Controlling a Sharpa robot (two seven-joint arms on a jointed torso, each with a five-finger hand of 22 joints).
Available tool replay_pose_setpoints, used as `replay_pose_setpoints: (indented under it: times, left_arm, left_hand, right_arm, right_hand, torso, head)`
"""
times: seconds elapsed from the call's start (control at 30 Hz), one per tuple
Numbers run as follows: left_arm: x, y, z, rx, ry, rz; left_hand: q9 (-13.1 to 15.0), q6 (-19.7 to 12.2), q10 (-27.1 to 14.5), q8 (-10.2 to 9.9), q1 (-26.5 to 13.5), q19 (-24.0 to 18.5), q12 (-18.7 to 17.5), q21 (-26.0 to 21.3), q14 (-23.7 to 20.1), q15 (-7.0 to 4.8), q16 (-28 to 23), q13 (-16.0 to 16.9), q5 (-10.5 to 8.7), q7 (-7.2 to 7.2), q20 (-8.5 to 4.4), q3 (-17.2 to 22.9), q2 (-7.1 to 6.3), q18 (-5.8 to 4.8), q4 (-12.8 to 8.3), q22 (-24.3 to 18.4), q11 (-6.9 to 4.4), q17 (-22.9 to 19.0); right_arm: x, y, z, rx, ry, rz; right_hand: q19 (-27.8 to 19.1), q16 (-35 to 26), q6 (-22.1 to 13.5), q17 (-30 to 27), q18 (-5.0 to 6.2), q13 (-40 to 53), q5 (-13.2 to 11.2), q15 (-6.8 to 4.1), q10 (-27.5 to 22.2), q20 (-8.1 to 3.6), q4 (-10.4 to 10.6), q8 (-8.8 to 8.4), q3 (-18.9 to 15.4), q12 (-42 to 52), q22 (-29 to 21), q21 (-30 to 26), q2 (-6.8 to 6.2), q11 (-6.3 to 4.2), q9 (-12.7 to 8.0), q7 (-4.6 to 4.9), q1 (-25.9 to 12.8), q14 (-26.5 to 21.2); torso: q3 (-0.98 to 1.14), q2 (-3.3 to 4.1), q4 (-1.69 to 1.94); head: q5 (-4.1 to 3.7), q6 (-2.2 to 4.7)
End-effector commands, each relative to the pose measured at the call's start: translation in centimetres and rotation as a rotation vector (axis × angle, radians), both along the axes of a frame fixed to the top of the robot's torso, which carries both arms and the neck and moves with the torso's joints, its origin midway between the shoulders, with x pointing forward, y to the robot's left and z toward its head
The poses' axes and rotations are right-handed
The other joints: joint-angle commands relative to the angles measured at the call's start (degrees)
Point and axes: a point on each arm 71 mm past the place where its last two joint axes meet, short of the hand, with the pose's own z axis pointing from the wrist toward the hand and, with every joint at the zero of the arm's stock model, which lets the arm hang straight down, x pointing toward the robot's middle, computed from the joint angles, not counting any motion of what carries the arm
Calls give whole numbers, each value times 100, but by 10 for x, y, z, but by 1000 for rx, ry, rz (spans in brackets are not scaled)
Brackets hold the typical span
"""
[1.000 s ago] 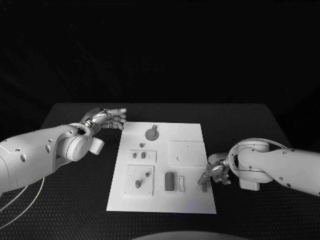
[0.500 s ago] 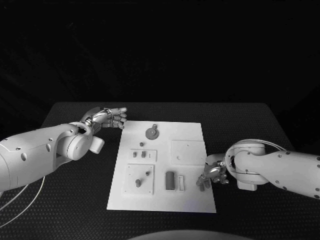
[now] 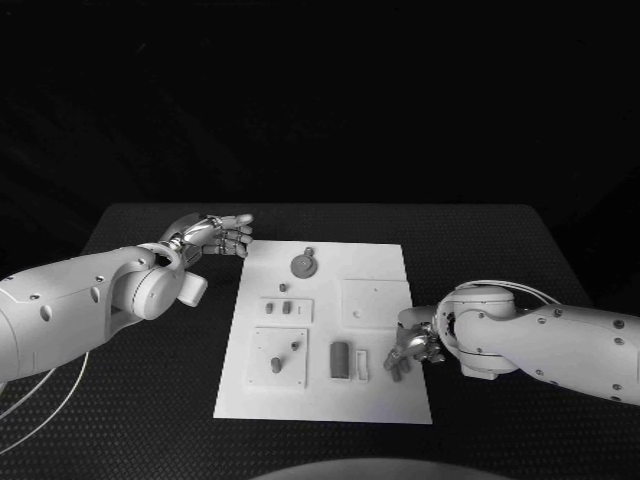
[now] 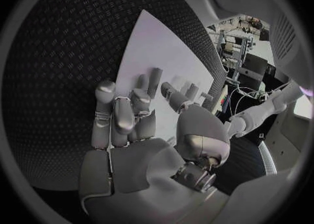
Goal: Assemble the parts on the task board
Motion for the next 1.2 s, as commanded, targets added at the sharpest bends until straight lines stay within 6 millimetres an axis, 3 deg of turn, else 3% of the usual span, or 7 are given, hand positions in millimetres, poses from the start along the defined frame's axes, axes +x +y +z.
replay_pose_setpoints:
  times: [0.03,0.23,0.37,0.57,1.2]
  left_arm:
    - [-1,-2,1,-4,-2,-19]
    - [-1,-2,1,-1,-1,-21]
    - [-1,-2,1,-1,-1,-21]
    - [-1,-2,1,0,-1,-22]
    - [-1,-3,1,1,-1,-26]
  left_hand:
    - [-2,-36,-32,30,-22,-20,-3,5,-47,8,-33,-4,-21,-9,5,13,16,5,-10,-3,-15,8]
    - [-3,-37,-32,31,-24,-20,-2,5,-47,8,-33,-4,-21,-9,5,12,15,5,-10,-3,-15,8]
    - [-3,-37,-32,30,-24,-20,-2,5,-47,8,-34,-4,-21,-9,5,12,15,5,-11,-3,-15,9]
    - [-3,-39,-32,30,-24,-20,-2,5,-46,8,-34,-4,-21,-9,4,12,16,6,-13,-3,-15,9]
    - [-4,-44,-34,29,-27,-20,-2,5,-46,7,-34,-4,-21,-8,4,11,17,6,-16,-2,-15,11]
  right_arm:
    - [-6,-6,-13,-68,-1,11]
    - [-7,-5,-13,-64,-4,12]
    - [-7,-3,-13,-56,-12,10]
    - [-7,-1,-12,-47,-23,4]
    - [-8,-2,-11,9,-3,-46]
  right_hand:
    - [-25,18,-152,0,229,7,34,6,-46,-32,-110,-105,-23,32,85,29,98,2,-4,107,44,-18]
    - [-31,5,-247,-27,229,2,34,22,-46,-36,-371,-188,-4,29,86,30,211,26,-29,135,251,-33]
    - [-54,-12,-386,-67,229,2,35,71,-59,-48,-392,-305,32,28,94,38,177,79,-95,193,682,-60]
    - [-111,-23,-504,-90,229,3,36,135,-81,-37,-408,-428,-24,35,105,56,241,144,-183,258,1379,-93]
    - [-138,-15,-465,-54,229,-7,35,155,-85,15,-398,-475,-193,46,95,69,501,160,-261,272,1469,-82]
  torso:
    - [-9,-2,-3]
    - [-9,0,-2]
    - [-6,-1,-3]
    - [-2,0,-4]
    - [1,1,-8]
  head:
    - [1,-10]
    - [13,-13]
    - [11,-10]
    - [11,-18]
    - [17,-4]
